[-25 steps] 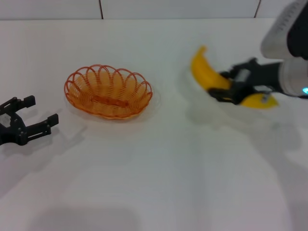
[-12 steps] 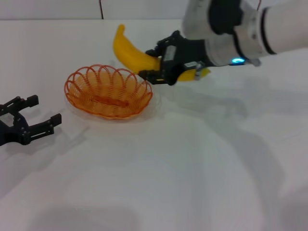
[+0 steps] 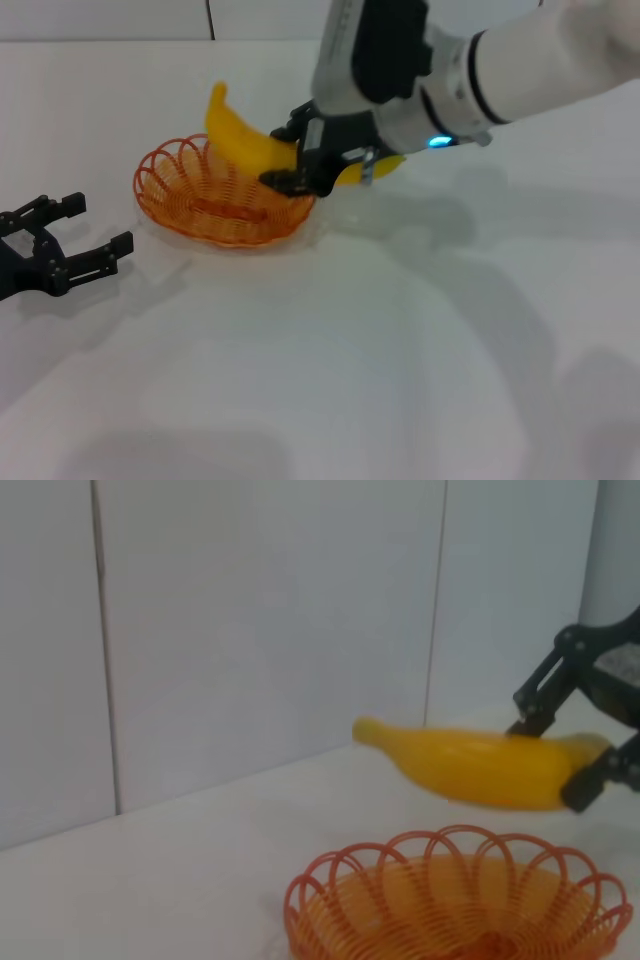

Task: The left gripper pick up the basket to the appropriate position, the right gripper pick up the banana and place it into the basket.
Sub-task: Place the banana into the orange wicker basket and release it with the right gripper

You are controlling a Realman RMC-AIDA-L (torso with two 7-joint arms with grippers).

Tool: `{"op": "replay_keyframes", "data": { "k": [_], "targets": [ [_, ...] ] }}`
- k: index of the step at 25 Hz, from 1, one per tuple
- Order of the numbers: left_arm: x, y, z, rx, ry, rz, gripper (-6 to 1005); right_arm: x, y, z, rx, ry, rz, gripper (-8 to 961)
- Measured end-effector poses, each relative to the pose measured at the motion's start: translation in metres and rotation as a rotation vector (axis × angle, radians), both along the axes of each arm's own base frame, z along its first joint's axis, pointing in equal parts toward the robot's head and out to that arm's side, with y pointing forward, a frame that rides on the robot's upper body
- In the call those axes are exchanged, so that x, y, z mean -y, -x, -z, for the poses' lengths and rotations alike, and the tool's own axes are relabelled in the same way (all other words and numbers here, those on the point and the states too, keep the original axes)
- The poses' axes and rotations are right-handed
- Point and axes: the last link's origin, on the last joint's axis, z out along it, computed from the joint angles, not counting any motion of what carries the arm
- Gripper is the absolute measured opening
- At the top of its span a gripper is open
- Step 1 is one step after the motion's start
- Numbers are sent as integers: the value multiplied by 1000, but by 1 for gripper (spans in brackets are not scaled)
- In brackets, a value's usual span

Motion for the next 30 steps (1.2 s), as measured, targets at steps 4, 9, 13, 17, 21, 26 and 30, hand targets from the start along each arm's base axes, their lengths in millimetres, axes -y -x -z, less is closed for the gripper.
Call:
{"op": "replay_keyframes", "data": {
  "k": [4, 9, 13, 17, 21, 26, 30],
  "targets": [
    [0, 0, 0, 1, 1, -1, 896, 1, 4, 13, 13, 7, -17, 504],
    [1, 1, 1, 0, 4, -2, 896, 1, 5, 18, 13, 11, -21, 506],
    [2, 1, 1, 2, 1, -5, 896, 2, 8, 19, 8, 17, -28, 507],
    [1, 0, 1, 2, 1, -2, 896, 3, 12, 23, 7, 12, -45, 509],
    [1, 0, 1, 3, 1, -1, 896, 7, 16, 33, 11, 9, -68, 511],
    [0, 0, 1, 4, 1, 0, 896, 9, 18, 41, 17, 20, -74, 513],
    [0, -1, 1, 4, 1, 1, 896, 4, 18, 40, 3, -16, -68, 514]
  ]
}}
